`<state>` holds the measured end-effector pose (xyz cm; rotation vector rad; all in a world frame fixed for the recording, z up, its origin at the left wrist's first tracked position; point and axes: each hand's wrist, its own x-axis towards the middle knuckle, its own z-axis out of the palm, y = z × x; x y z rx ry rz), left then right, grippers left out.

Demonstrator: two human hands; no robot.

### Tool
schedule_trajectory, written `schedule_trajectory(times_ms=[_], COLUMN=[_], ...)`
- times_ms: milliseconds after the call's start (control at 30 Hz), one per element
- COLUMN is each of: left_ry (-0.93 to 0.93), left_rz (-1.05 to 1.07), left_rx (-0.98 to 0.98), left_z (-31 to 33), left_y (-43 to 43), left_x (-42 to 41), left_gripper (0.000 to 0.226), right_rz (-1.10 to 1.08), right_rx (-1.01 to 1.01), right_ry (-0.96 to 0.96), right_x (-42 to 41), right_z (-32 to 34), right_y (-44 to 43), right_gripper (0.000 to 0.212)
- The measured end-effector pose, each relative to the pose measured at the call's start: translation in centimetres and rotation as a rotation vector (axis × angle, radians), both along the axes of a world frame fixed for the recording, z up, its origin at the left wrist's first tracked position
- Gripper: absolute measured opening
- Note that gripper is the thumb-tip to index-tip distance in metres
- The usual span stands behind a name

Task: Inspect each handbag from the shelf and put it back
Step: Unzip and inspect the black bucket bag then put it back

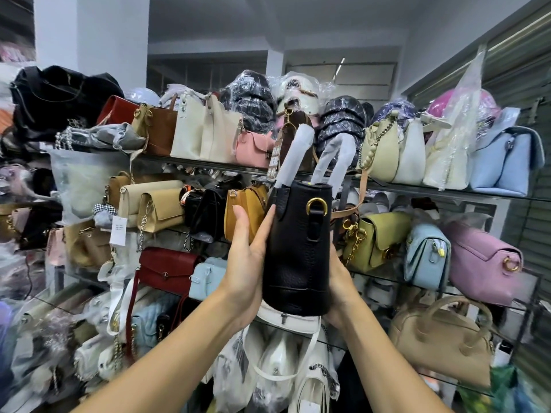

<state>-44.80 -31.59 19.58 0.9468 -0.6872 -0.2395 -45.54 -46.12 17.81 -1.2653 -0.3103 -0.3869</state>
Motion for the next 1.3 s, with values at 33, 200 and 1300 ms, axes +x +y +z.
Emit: schedule_trajectory(times_ms=[33,200,1300], left_ry=[0.000,-0.006,0.230], left_rz=[0.001,0.012,0.032], left_rx=[-0.007,-0.034,-0.083], left_z=[0.0,0.3,0.8], left_y=[-0.2,-0.7,1.2], left_x=[0.1,-0.1,0.3], left_gripper=[0.088,0.087,0.069], right_rz=[0.011,-0.013,-0.439], right_rx=[0.023,0.081,-0.274], right_ry=[0.009,0.084,-0.070], right_x=[0.2,0.3,-1.1], right_z=[0.1,0.4,1.2], right_y=[-0.1,-0.5,2.8], right_gripper=[0.042,0.034,0.122])
